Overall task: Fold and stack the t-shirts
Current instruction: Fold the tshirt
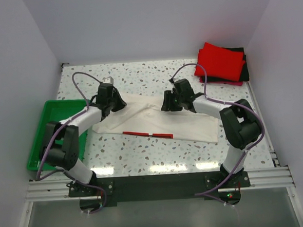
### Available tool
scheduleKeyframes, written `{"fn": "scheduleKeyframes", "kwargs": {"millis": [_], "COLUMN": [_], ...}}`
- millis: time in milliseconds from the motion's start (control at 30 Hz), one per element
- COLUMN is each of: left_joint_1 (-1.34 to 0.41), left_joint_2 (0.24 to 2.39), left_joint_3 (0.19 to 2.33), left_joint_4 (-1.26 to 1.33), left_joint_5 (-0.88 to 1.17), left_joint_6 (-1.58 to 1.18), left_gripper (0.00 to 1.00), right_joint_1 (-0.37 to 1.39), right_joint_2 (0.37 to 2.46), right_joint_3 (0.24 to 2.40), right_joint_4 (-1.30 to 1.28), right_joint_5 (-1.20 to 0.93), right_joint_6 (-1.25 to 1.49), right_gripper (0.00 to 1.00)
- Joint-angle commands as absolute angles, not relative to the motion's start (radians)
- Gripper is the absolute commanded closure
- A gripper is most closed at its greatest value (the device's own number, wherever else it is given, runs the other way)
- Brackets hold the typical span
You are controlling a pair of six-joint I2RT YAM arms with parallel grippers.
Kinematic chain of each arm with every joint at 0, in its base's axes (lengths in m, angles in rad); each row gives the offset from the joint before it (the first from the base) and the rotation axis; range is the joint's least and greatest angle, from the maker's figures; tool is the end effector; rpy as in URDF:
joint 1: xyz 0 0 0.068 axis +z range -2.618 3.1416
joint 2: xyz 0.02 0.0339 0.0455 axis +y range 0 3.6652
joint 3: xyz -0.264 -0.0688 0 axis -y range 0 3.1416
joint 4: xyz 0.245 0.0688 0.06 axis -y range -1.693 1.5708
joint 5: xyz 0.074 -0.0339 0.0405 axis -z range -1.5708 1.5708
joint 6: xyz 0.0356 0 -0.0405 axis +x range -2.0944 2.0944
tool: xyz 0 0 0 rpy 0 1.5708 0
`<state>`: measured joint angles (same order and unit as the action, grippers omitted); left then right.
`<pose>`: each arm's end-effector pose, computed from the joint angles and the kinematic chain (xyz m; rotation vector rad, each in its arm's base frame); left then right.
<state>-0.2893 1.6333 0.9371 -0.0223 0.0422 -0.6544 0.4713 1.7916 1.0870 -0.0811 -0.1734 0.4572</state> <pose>0.3307 -0.1000 0.1938 -0.4040 2.3126 -0.5285 0.3362 0.1782 0.1810 -0.1049 2.4367 0.6413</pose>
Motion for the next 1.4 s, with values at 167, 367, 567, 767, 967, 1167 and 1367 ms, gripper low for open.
{"fn": "scheduleKeyframes", "kwargs": {"millis": [167,367,567,767,967,1167,1367], "left_joint_1": [-0.291,-0.291,-0.291,-0.291,-0.291,-0.291,-0.291], "left_joint_2": [1.433,1.339,1.283,1.243,1.238,1.229,1.207], "left_joint_3": [0.793,0.726,0.638,0.563,0.491,0.437,0.402], "left_joint_4": [0.055,0.038,0.067,0.094,0.139,0.175,0.181], "left_joint_5": [0.114,0.106,0.141,0.158,0.19,0.212,0.187], "left_joint_6": [-0.678,-0.675,-0.695,-0.701,-0.716,-0.735,-0.762], "left_gripper": [1.0,1.0,1.0,1.0,1.0,1.0,1.0], "right_joint_1": [0.477,0.476,0.471,0.459,0.449,0.416,0.365], "right_joint_2": [1.724,1.681,1.66,1.657,1.634,1.632,1.635], "right_joint_3": [1.106,1.109,1.12,1.111,1.077,1.069,1.062], "right_joint_4": [-0.057,-0.119,-0.19,-0.221,-0.235,-0.258,-0.291], "right_joint_5": [-0.106,-0.003,0.095,0.132,0.159,0.172,0.179], "right_joint_6": [0.465,0.471,0.483,0.482,0.482,0.472,0.465], "right_gripper": [0.52,0.51,0.51,0.51,0.5,0.5,0.5]}}
